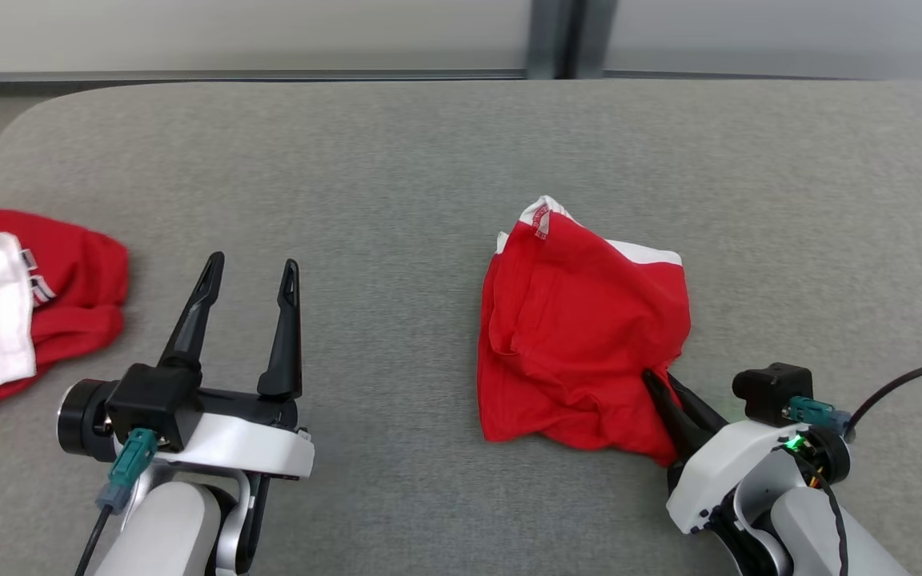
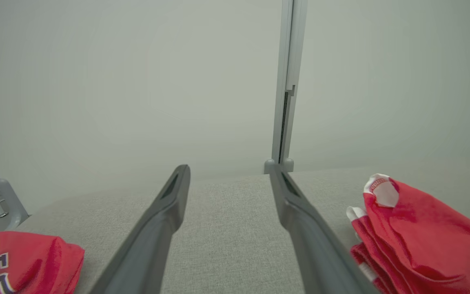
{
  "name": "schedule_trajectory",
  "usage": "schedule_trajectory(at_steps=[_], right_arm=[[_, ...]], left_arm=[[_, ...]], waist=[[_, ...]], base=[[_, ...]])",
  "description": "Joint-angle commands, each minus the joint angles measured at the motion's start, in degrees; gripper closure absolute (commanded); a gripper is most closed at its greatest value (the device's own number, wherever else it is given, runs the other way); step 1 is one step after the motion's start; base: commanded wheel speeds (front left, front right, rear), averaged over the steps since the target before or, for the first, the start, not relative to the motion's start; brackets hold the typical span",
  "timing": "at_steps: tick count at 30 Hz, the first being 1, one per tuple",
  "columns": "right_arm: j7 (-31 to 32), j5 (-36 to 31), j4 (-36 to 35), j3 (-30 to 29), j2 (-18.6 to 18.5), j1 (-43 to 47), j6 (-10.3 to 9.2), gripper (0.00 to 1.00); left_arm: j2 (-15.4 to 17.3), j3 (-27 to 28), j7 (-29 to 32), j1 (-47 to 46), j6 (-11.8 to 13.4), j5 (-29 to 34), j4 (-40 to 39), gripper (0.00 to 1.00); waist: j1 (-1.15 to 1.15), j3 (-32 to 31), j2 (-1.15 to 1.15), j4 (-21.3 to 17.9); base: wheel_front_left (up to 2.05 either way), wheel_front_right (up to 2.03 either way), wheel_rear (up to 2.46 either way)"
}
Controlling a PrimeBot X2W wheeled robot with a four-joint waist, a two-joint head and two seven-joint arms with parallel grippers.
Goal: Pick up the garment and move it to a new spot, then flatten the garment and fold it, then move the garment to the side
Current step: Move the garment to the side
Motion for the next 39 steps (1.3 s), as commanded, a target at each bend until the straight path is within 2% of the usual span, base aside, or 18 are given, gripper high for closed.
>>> schedule_trajectory(at_steps=[1,8,12,16,23,30,35,39], right_arm=[[0.1,0.6,0.4,0.4,-1.0,-0.1,-0.18,1.00],[-0.5,3.6,0.1,6.3,-4.6,-4.0,-0.17,1.00],[-1.8,6.1,0.9,9.8,-8.3,-9.5,-0.15,1.00],[-3.6,7.8,2.5,11.3,-11.7,-15.3,-0.15,1.00],[-7.3,10.2,8.2,10.9,-19.7,-25.6,-0.15,1.00],[-10.6,13.2,15.0,5.7,-26.6,-34.5,-0.16,1.00],[-11.7,15.1,20.1,2.3,-29.6,-37.9,-0.15,1.00],[-11.9,15.7,22.0,2.2,-30.3,-38.8,-0.15,1.00]], left_arm=[[0.5,0.1,0.0,-0.8,0.1,0.5,-0.5,0.00],[2.4,-0.3,2.3,-2.7,0.2,1.8,-4.8,0.00],[3.3,-1.3,4.3,-5.4,-0.3,2.9,-7.5,0.00],[4.1,-1.9,6.0,-8.5,-0.8,4.0,-9.7,0.00],[4.7,-3.5,8.3,-14.8,-2.3,6.0,-12.6,0.00],[5.1,-4.6,9.3,-19.7,-3.2,7.5,-14.9,0.00],[5.1,-5.2,9.5,-21.7,-3.8,8.1,-15.5,0.00],[5.4,-5.4,9.6,-22.4,-3.9,8.4,-15.4,0.00]], waist=[[0.00,1.2,0.00,-5.4],[0.00,4.2,0.00,-16.2],[0.00,8.1,0.00,-20.9],[0.00,12.6,0.00,-23.0],[0.00,20.9,0.00,-22.7],[0.00,27.8,0.00,-20.5],[0.00,30.7,0.00,-18.9],[0.00,31.8,0.00,-18.4]], base=[[0.00,0.00,0.00],[0.00,0.00,0.00],[0.00,0.00,0.00],[0.00,0.00,0.00],[0.00,0.00,0.00],[0.00,0.00,0.00],[0.00,0.00,0.00],[0.00,0.00,0.00]])
